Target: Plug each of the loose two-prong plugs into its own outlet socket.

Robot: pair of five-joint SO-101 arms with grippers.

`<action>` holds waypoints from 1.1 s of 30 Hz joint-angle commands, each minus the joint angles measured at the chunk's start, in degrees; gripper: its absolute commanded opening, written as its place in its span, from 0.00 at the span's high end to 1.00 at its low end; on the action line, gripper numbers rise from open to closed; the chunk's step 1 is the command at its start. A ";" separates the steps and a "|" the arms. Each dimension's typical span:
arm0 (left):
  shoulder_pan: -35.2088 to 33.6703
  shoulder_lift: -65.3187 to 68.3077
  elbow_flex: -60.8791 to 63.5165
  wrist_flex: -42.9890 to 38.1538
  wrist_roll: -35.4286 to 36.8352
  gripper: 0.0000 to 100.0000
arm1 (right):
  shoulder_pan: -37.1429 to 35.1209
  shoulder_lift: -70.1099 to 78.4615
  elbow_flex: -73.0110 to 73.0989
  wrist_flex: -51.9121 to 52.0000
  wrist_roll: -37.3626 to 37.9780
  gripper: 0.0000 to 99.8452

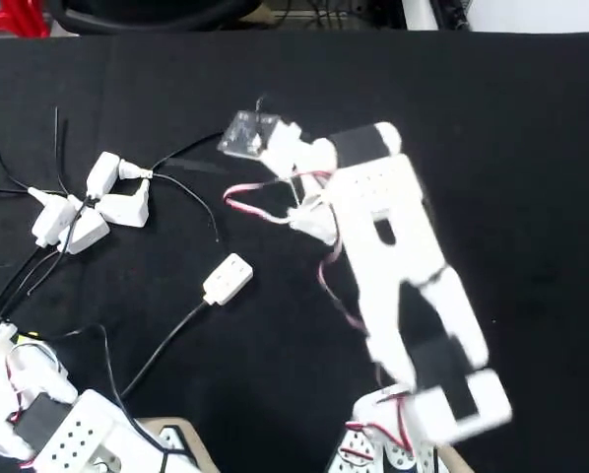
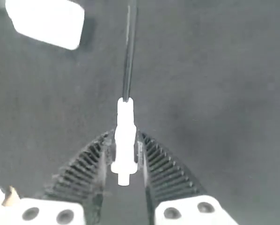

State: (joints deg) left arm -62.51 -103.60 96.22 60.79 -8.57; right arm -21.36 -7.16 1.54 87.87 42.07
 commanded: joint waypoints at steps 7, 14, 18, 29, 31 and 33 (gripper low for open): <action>16.92 -0.44 -6.64 -0.44 5.98 0.82 | -18.64 -32.31 20.88 -18.64 -17.05 0.99; 29.49 -0.44 -20.09 -0.44 23.38 0.82 | -21.36 -57.10 45.76 -37.54 -27.69 0.99; 36.26 -0.44 -26.07 -0.26 29.80 0.82 | -22.07 -70.29 59.74 -45.10 -31.47 0.99; 65.36 -0.44 -39.34 4.92 35.78 0.82 | -21.98 -77.76 73.01 -50.99 -31.30 0.99; 70.37 -0.44 -39.16 4.92 35.34 0.82 | -21.98 -77.76 73.01 -50.99 -31.30 0.99; 75.47 -0.44 -39.16 5.10 32.26 0.82 | -21.98 -77.76 72.92 -50.99 -31.30 0.99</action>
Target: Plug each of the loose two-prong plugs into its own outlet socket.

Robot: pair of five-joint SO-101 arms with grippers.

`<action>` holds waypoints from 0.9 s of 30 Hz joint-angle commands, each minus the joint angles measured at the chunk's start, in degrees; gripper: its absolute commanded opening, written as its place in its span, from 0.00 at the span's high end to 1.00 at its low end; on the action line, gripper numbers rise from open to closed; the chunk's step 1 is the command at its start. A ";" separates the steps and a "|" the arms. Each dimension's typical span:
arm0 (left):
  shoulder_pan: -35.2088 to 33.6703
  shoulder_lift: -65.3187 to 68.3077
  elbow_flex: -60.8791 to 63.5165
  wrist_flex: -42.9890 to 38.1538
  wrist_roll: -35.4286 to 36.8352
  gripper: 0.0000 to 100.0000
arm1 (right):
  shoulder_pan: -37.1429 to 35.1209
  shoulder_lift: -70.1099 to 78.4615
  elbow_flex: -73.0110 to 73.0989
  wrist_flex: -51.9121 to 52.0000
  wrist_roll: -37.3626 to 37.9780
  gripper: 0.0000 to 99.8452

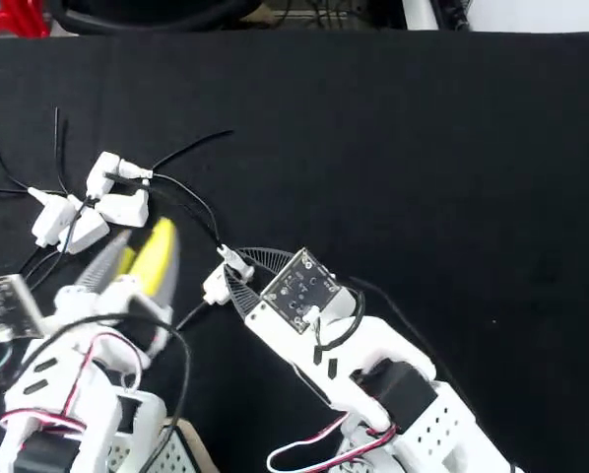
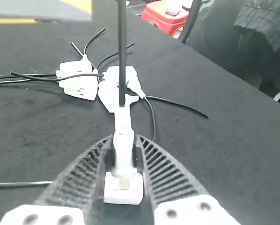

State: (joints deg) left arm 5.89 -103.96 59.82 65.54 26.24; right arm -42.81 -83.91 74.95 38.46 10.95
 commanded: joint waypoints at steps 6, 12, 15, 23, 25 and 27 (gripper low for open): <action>19.47 -0.09 -2.86 -1.05 -7.74 0.82 | -0.62 -1.01 -0.40 -0.97 -0.18 0.99; 20.09 -0.09 -3.30 -1.05 -13.19 0.82 | -0.70 -1.01 -0.31 -0.97 1.05 0.99; 19.21 -0.09 -3.21 -0.53 -14.77 0.82 | -0.53 -1.01 -0.31 -0.88 1.93 0.99; 12.44 -0.70 -10.77 9.23 -14.95 0.82 | 2.37 -1.01 -1.27 -0.18 3.69 0.99; 8.66 -0.70 -11.65 10.02 -14.95 0.82 | 4.84 -1.01 -2.95 1.32 3.52 0.99; 4.53 -0.70 -10.42 8.97 -14.95 0.82 | 5.63 -1.45 -4.70 3.60 3.43 0.99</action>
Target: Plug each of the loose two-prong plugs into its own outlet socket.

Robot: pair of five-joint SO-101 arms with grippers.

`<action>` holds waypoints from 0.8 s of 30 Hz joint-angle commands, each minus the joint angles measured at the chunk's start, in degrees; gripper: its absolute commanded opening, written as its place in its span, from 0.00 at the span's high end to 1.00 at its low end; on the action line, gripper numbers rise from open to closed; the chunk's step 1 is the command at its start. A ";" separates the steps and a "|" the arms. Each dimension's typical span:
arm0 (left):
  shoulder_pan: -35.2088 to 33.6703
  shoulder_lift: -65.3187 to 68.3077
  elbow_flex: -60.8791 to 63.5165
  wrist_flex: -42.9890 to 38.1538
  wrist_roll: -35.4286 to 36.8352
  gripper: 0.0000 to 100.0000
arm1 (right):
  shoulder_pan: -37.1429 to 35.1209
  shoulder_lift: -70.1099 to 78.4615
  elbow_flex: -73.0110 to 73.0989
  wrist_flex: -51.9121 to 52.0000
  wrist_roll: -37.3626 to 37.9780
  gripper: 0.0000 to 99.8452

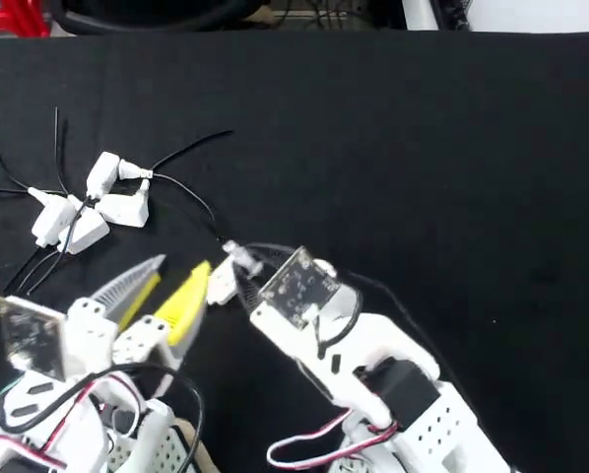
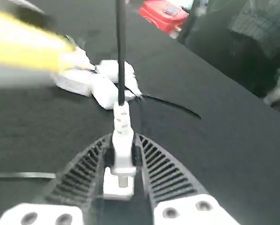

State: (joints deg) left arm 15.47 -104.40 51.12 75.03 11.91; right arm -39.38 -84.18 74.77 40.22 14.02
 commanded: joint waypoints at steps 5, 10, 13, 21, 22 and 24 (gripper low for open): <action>-10.86 -0.26 11.21 -12.04 -0.18 0.82 | 2.29 -1.19 -6.20 2.81 -2.73 0.99; -5.85 -0.18 25.27 -27.60 -0.09 0.82 | -1.58 -1.27 -6.81 2.90 -3.25 0.99; -3.21 -0.18 27.82 -30.59 -0.09 0.82 | -3.96 -1.27 -6.64 2.90 -2.90 0.99; 2.95 -0.18 27.21 -28.40 -0.09 0.82 | -5.27 -1.27 -6.11 2.81 -2.81 0.99; 3.12 -0.18 26.59 -27.96 -0.26 0.82 | -5.27 -1.27 -6.11 2.81 -2.81 0.99; 3.12 -0.18 26.07 -27.87 -0.35 0.82 | -5.27 -1.01 -6.02 2.81 -2.46 0.99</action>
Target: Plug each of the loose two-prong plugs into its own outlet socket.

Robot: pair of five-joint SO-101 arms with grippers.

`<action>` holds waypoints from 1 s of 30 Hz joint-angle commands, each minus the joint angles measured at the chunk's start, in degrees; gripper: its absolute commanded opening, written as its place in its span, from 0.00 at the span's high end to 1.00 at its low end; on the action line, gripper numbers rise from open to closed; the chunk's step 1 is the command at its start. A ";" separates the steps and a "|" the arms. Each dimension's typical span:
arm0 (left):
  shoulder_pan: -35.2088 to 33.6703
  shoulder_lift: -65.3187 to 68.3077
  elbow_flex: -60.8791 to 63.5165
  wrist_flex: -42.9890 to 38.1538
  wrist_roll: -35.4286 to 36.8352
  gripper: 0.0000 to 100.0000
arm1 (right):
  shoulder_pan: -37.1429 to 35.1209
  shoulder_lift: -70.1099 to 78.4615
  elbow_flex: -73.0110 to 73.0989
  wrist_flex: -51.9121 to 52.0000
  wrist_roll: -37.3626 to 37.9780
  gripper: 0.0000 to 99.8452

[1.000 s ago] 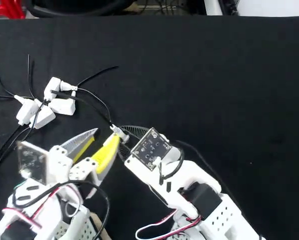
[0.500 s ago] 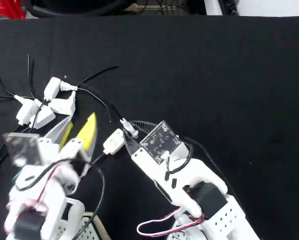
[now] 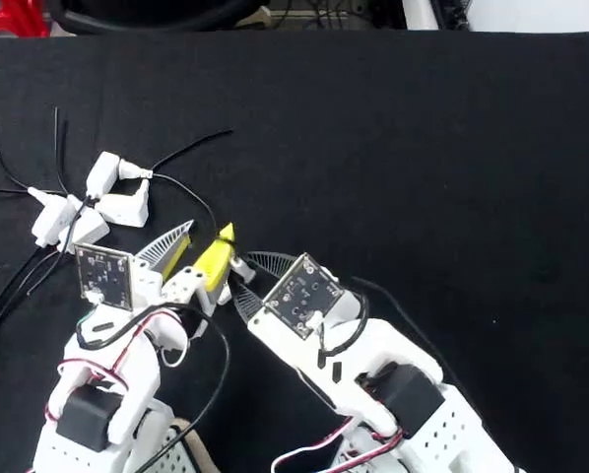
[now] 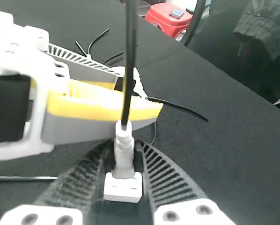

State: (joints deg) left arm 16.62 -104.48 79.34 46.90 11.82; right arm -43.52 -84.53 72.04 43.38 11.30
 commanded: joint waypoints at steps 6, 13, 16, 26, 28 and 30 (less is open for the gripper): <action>2.42 -0.09 -4.44 5.36 -0.62 0.82 | -0.88 -0.40 -2.77 -0.44 1.58 0.99; 6.46 -0.09 -5.67 9.85 -8.88 0.82 | -0.97 -0.31 -1.10 -2.37 1.58 0.99; 7.16 -0.09 -5.41 10.02 -9.41 0.82 | -0.97 -0.22 -0.92 -2.02 1.58 0.99; -9.89 -0.09 -10.68 17.23 -9.49 0.82 | -0.70 -0.13 -1.36 1.14 1.05 0.99; -18.24 -0.09 -10.59 18.90 -9.49 0.82 | -0.70 1.36 -1.36 1.05 0.35 0.99; -26.33 -0.09 -8.31 18.73 -9.49 0.82 | -0.70 5.32 -2.33 0.88 -1.58 0.99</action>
State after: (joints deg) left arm 1.85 -104.57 71.52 65.27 2.59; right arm -43.78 -83.38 72.04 44.35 11.74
